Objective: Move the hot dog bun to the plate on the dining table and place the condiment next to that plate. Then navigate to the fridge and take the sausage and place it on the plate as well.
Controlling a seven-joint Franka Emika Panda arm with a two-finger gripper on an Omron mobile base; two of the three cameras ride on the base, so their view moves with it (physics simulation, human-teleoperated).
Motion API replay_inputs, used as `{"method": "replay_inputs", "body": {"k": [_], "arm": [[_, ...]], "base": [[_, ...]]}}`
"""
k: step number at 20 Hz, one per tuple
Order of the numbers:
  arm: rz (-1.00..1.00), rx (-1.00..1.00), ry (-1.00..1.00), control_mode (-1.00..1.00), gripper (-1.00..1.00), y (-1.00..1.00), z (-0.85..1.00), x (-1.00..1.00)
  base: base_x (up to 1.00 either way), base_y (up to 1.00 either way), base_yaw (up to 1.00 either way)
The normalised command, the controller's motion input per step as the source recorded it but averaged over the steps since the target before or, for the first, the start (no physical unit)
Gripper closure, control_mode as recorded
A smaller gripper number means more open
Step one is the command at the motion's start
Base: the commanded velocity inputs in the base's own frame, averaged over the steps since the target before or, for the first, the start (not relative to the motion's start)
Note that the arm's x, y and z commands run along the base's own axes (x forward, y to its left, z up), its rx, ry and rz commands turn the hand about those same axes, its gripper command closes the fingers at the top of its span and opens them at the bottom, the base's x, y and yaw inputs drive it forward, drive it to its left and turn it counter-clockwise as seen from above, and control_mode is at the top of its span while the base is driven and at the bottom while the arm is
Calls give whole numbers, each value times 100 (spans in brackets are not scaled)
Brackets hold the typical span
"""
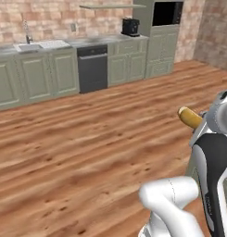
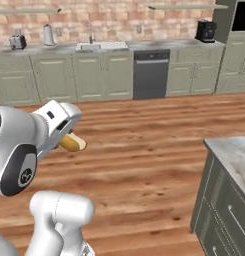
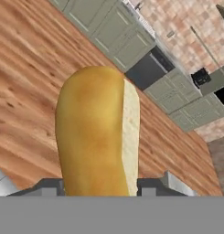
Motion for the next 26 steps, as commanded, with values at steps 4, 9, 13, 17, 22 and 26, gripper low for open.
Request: {"method": "replay_inputs", "body": {"k": [4,9,13,17,22,26], "arm": [[0,0,0,100,100,0,0,0],[0,0,0,100,100,0,0,0],[0,0,0,100,100,0,0,0],[0,0,0,100,100,0,0,0],[0,0,0,100,100,0,0,0],[0,0,0,100,100,0,0,0]], "base": [[98,20,-54],[85,29,-61],[86,49,-61],[93,62,-58],[100,73,-52],[100,70,-49]]}}
